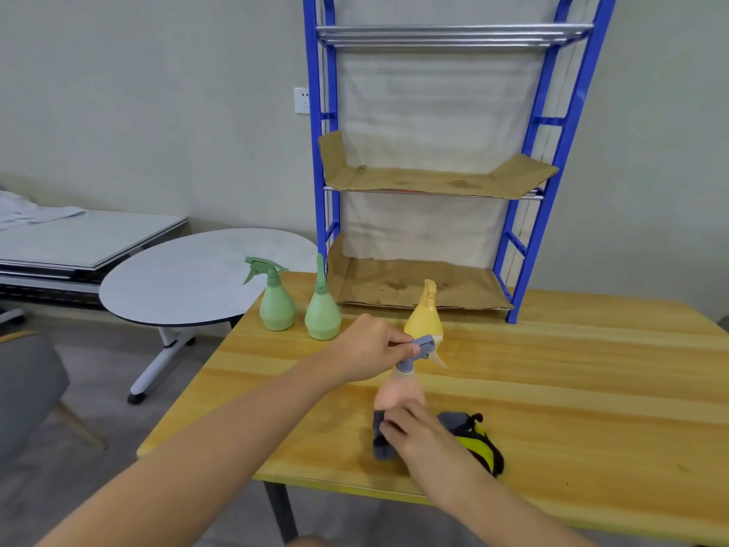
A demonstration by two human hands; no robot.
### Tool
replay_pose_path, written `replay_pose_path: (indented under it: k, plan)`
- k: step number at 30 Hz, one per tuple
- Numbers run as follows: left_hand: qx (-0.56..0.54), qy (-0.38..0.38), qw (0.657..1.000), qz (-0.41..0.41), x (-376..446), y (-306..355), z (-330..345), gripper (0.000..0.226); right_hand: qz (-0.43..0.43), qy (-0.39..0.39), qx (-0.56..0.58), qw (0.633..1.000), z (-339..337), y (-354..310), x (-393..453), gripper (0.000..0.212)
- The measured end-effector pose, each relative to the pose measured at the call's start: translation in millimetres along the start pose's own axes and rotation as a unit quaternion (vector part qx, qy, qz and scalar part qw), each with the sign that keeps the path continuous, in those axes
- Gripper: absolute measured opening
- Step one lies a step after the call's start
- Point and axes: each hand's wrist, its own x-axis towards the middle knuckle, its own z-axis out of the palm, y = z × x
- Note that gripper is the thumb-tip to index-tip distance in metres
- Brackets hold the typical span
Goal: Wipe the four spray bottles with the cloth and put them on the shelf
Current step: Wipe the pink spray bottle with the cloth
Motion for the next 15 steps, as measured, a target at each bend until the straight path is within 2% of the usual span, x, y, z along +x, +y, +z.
replay_pose_path:
  k: [3,5,7,9,10,13,15]
  plan:
    - [0.015,-0.003,1.000,-0.004,3,4,-1,0.039,0.062,0.086,0.012,0.994,-15,5,7,0.032]
    - [0.028,-0.006,1.000,-0.008,4,9,-2,0.042,0.084,0.097,-0.016,0.992,-17,-1,8,0.035]
    - [0.032,-0.007,0.999,-0.019,5,13,-3,0.038,0.049,0.045,-0.083,0.994,-8,-14,4,0.030]
    - [0.038,-0.012,0.999,-0.027,5,16,-4,0.035,0.029,-0.026,-0.088,0.995,2,-23,2,0.024]
    - [0.039,-0.014,0.999,-0.029,5,16,-5,0.036,0.034,-0.014,-0.067,0.997,5,-23,4,0.024]
    - [0.041,-0.005,0.999,-0.035,5,17,-5,0.039,0.132,0.108,0.034,0.985,-2,-12,18,0.038]
    - [0.045,0.002,0.998,-0.039,6,18,-4,0.039,0.171,0.126,0.032,0.977,-10,-12,25,0.040]
